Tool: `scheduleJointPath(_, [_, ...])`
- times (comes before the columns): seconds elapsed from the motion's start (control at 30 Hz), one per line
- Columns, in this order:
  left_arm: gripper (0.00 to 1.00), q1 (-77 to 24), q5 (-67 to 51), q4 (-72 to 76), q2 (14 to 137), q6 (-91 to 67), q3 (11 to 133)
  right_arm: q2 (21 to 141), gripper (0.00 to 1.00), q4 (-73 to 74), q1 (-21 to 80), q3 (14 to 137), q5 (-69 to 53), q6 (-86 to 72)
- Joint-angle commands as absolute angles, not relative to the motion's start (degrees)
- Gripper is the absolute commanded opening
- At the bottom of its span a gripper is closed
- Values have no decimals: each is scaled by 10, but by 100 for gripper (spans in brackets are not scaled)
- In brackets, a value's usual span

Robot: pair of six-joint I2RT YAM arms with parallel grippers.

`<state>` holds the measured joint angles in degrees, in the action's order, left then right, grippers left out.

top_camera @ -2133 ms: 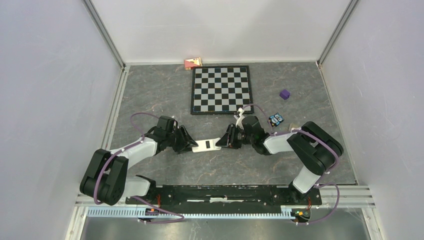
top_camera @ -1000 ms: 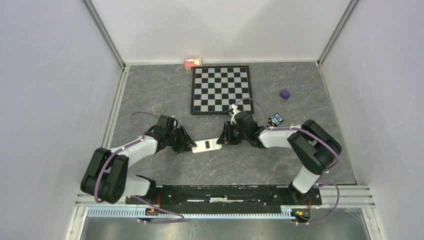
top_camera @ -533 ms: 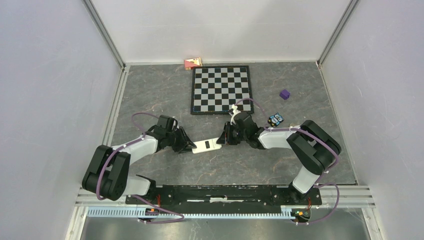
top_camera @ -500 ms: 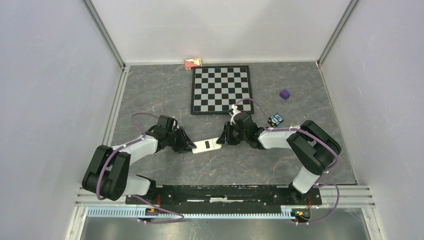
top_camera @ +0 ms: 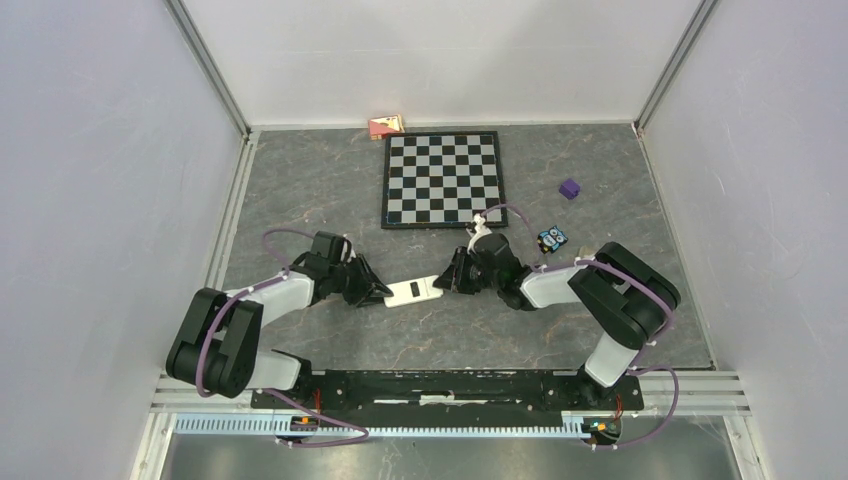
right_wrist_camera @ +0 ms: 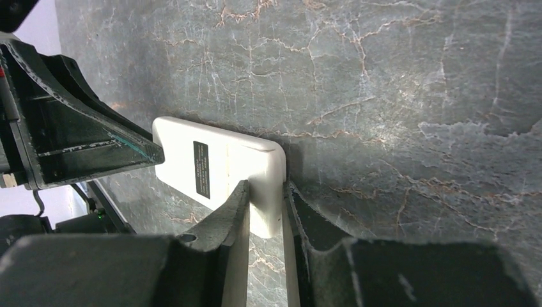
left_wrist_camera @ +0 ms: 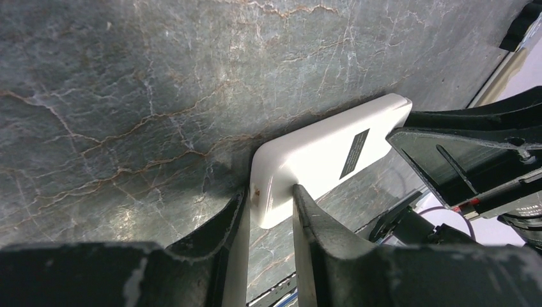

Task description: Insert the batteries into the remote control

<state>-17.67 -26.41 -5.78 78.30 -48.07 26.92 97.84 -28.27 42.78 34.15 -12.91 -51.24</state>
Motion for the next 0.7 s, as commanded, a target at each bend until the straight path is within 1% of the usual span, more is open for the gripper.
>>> scheduleJointPath(0.0, [22, -201, -315, 38, 817, -529, 248, 1021, 17, -332, 504, 350, -220, -575])
scheduleJointPath(0.13, [18, -203, -319, 44, 815, -532, 240, 1037, 16, -291, 520, 390, -213, -598])
scheduleJointPath(0.33, [18, -204, -310, 48, 808, -537, 234, 1044, 15, -102, 547, 475, -117, -554])
scheduleJointPath(0.47, [19, -203, -299, 50, 815, -536, 241, 1048, 15, -93, 554, 466, -117, -543])
scheduleJointPath(0.67, [20, -204, -280, 40, 813, -529, 237, 991, 15, -76, 544, 454, -67, -503])
